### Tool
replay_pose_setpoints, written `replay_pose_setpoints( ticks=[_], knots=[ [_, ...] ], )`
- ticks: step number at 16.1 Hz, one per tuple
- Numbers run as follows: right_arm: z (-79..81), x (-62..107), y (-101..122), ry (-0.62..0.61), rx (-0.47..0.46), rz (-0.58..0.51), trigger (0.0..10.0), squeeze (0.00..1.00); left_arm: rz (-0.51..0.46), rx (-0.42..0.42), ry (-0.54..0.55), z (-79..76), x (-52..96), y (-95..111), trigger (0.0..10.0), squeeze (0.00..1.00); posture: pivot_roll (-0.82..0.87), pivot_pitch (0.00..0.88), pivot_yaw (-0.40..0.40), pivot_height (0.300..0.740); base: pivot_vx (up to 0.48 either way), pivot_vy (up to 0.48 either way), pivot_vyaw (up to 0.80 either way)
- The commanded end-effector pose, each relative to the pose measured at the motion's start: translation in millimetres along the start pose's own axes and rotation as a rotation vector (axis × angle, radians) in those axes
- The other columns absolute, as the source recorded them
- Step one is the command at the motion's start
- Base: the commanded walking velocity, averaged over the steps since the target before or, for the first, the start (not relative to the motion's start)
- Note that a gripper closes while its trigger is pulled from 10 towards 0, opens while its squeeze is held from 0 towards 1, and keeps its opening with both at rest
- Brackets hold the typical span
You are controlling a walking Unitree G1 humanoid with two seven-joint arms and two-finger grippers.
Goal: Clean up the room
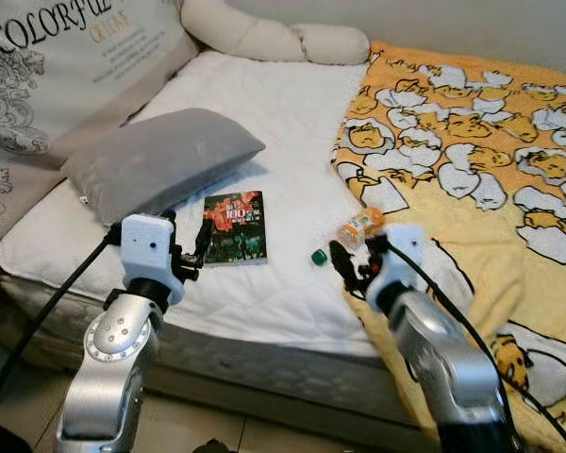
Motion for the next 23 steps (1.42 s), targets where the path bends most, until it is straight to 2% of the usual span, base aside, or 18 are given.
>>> replay_pose_setpoints(
  ticks=[1,2,3,4,6,8,10,12,13,14,15,18,19,20,22,23],
  knots=[
    [-9.9,-17.7,-3.2,-0.054,0.042,0.068,10.0,1.00,0.006,-0.036,-0.045,-1.3,-4.2,2.2,10.0,0.15,0.02,0.015,-0.006,0.740,0.000,0.000,0.00],
    [-11.7,-23.2,-1.6,-0.073,0.040,0.080,10.0,1.00,0.007,-0.044,-0.054,-0.7,-3.8,2.7,10.0,0.53,0.02,0.018,-0.004,0.740,0.000,0.000,0.00],
    [-16.0,-35.4,3.2,-0.115,0.039,0.098,10.0,1.00,0.012,-0.054,-0.078,-0.3,-1.9,3.3,10.0,1.00,0.04,0.024,-0.003,0.740,0.000,0.000,0.00],
    [-17.1,-47.4,8.8,-0.138,0.040,0.112,10.0,1.00,0.017,-0.062,-0.127,-3.2,1.8,4.4,10.0,1.00,0.05,0.029,-0.003,0.740,0.000,0.000,0.00],
    [-16.2,-57.9,14.7,-0.148,0.039,0.120,10.0,1.00,0.025,-0.086,-0.154,-3.5,4.6,5.2,10.0,1.00,0.07,0.042,-0.002,0.740,0.000,0.000,0.00],
    [-16.4,-78.6,29.0,-0.158,0.003,0.121,10.0,1.00,0.032,-0.110,-0.201,-2.9,8.8,11.2,10.0,1.00,0.12,0.075,-0.004,0.740,0.000,0.000,0.00],
    [-17.5,-84.8,35.8,-0.165,0.004,0.116,10.0,1.00,0.031,-0.116,-0.229,-4.0,11.0,16.1,10.0,1.00,0.13,0.090,-0.006,0.740,0.000,0.000,0.00],
    [-14.1,-89.3,62.6,-0.138,-0.017,0.007,10.0,1.00,0.001,-0.079,-0.111,12.1,10.0,25.0,10.0,1.00,0.14,0.106,-0.016,0.740,0.000,0.000,0.00],
    [-14.7,-89.1,68.7,-0.122,-0.065,-0.040,10.0,1.00,0.002,-0.049,-0.042,19.4,9.6,24.6,10.0,0.00,0.14,0.106,-0.022,0.740,0.000,0.000,0.00],
    [-14.0,-87.7,69.2,-0.103,-0.055,-0.064,10.0,1.00,-0.007,-0.051,-0.035,18.9,9.8,25.1,10.0,0.00,0.14,0.106,-0.030,0.740,0.000,0.000,0.00],
    [-13.8,-80.0,64.5,-0.060,-0.046,-0.121,10.0,0.00,-0.001,-0.084,-0.036,14.1,9.6,22.1,10.0,0.00,0.12,0.102,-0.029,0.740,0.000,0.000,0.00],
    [-16.1,-33.0,45.3,-0.042,-0.066,-0.224,10.0,0.00,0.002,-0.083,0.021,13.4,1.8,14.6,10.0,0.00,0.06,0.092,-0.002,0.740,0.000,0.000,0.00],
    [-19.7,-14.5,38.3,-0.074,-0.031,-0.248,10.0,0.00,-0.012,-0.074,0.010,8.2,-3.1,15.2,10.0,0.00,0.03,0.081,0.020,0.740,0.000,0.000,0.00],
    [-23.0,2.1,33.1,-0.095,-0.053,-0.269,10.0,0.00,-0.018,-0.078,-0.007,2.2,-7.7,15.6,10.0,0.00,0.01,0.073,0.028,0.740,0.000,0.259,0.00],
    [-29.5,10.3,28.4,-0.120,-0.062,-0.270,10.0,0.00,-0.022,-0.073,-0.011,-0.7,-11.0,15.9,10.0,0.00,0.00,0.069,0.033,0.740,0.000,0.360,0.00],
    [-34.6,20.9,24.2,-0.137,-0.022,-0.257,10.0,0.00,-0.021,-0.066,-0.010,-3.5,-13.3,13.9,10.0,0.00,-0.03,0.059,0.039,0.740,0.000,0.435,-0.44]
  ],
)
Point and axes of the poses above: a point about 5 cm out from each wrist's last joint towards the gripper, its own x axis pointing back from the gripper into the wrist, its own y axis along the axis of the wrist's last joint, z = x × y, the point moved 6 cm from there along -x, pointing out of the wrist towards the gripper, and after that the axes turned 4 degrees about x, right-handed, at the moved point
